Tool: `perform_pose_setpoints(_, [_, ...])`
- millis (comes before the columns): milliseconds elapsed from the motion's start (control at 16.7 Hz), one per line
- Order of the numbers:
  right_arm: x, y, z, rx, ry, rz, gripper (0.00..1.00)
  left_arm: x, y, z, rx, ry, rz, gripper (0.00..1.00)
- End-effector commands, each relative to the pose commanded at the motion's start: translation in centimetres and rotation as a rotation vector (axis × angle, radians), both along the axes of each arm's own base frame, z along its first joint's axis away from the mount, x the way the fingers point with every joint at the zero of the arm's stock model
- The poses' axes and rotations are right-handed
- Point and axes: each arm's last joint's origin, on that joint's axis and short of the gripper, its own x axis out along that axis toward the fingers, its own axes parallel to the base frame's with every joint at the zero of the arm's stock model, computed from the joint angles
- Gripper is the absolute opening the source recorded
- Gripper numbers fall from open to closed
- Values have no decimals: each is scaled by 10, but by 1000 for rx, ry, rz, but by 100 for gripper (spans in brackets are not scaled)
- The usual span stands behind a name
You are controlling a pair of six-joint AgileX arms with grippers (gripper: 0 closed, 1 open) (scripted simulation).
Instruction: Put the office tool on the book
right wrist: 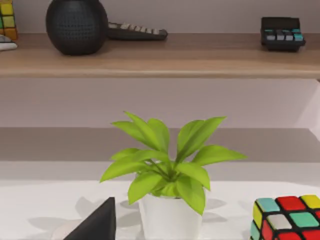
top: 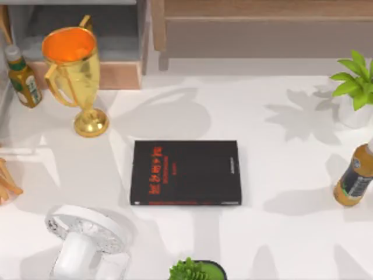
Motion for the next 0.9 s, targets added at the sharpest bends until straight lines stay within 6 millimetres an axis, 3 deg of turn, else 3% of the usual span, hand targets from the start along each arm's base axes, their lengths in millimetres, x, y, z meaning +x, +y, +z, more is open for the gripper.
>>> perform_pose_setpoints(540, [0,0,0,0,0,0,100,1,-6,-22,6,17,32,100])
perform_pose_setpoints(900, [0,0,0,0,0,0,100,-4,-10,-24,15,-6,46,100])
